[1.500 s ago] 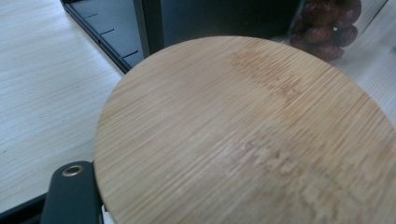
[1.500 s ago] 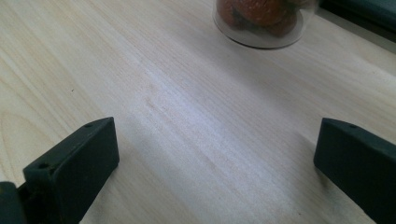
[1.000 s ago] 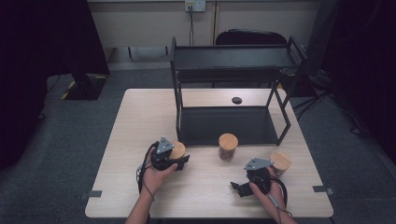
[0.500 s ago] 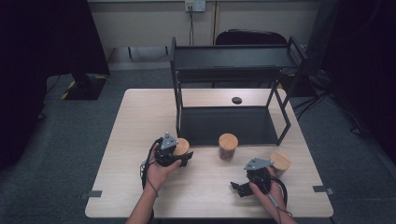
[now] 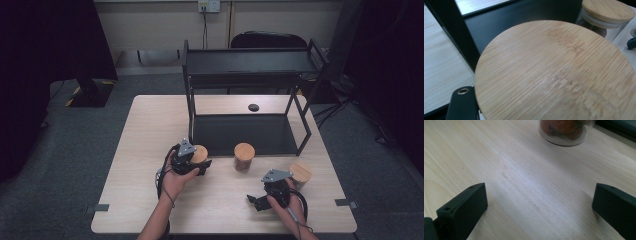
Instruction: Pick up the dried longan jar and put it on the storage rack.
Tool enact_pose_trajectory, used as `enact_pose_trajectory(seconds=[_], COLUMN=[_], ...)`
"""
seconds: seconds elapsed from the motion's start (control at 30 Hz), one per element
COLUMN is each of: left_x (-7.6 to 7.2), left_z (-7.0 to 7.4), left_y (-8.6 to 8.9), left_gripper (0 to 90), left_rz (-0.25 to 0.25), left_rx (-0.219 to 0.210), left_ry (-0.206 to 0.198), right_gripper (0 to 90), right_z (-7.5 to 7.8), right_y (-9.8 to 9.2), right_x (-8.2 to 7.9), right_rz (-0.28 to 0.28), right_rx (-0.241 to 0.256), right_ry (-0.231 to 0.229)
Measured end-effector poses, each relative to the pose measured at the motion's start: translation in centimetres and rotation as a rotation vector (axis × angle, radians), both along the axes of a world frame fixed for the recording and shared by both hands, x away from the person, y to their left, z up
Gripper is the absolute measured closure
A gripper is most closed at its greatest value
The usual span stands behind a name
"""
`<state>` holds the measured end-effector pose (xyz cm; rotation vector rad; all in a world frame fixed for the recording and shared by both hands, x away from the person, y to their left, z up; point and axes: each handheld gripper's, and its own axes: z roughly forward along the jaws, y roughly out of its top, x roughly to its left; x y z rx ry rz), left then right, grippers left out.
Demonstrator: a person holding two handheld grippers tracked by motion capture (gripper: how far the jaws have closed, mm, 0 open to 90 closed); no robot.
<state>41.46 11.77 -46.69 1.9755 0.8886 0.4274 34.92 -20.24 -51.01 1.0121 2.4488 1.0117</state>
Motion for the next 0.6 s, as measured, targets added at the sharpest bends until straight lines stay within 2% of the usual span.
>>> enact_pose_trajectory(seconds=[0.6], left_x=[1.6], left_z=[0.2], left_y=[-1.6], left_gripper=[25.8], left_rz=[-0.006], left_rx=[-0.015], left_ry=[0.010], right_gripper=[0.0], right_z=[0.0], right_y=[0.0], right_x=[0.0], right_rz=[0.000], right_rx=[0.000], right_ry=[0.000])
